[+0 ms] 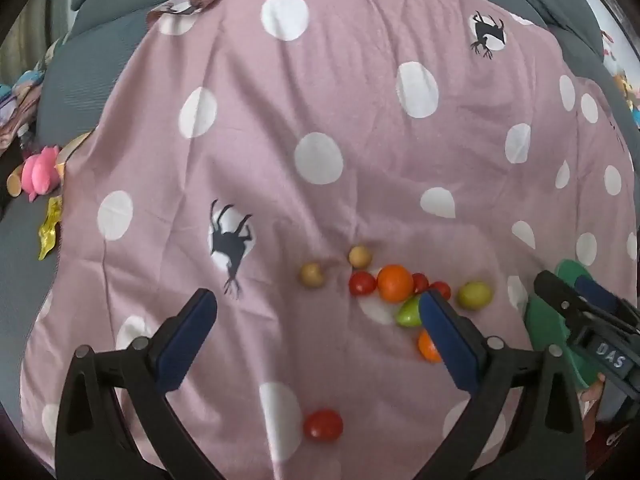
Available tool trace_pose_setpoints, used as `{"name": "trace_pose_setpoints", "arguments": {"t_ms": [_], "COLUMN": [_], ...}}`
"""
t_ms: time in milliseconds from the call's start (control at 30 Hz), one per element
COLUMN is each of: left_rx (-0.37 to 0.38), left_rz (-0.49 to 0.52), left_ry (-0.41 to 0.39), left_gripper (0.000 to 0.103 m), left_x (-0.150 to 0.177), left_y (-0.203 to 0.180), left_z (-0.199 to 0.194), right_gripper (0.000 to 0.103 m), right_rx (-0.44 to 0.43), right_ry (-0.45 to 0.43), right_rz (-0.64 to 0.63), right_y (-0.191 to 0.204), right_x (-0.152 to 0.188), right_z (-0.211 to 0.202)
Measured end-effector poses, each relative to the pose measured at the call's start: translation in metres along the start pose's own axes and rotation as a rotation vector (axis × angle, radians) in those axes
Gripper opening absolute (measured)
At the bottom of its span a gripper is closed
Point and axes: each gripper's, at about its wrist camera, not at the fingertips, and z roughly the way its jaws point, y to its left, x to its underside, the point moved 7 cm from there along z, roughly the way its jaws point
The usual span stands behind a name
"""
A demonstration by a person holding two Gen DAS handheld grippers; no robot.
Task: Organize fruits
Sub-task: 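Move the right tool toward the large orange and open its fingers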
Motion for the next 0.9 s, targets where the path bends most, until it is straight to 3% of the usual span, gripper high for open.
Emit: {"name": "trace_pose_setpoints", "arguments": {"t_ms": [67,233,333,667,900], "left_rx": [0.014,-0.003,-0.001,0.008,0.015], "left_rz": [0.001,0.008,0.016,-0.001,-0.017], "left_ry": [0.020,0.046,0.055,0.053,0.064], "left_gripper": [0.102,0.101,0.101,0.102,0.102], "left_x": [0.001,0.006,0.006,0.006,0.007], "left_y": [-0.003,-0.009,-0.013,-0.011,-0.010], "left_z": [0.007,0.017,0.021,0.025,0.028], "right_gripper": [0.087,0.087,0.087,0.087,0.087], "right_rx": [0.009,-0.096,-0.112,-0.107,-0.096], "right_ry": [-0.005,-0.010,0.009,0.074,0.074], "right_rz": [-0.012,0.001,-0.001,0.016,0.005], "right_y": [0.002,0.002,0.011,0.012,0.008], "right_x": [0.001,0.020,0.026,0.037,0.043], "right_z": [0.001,0.009,0.016,0.018,0.024]}}
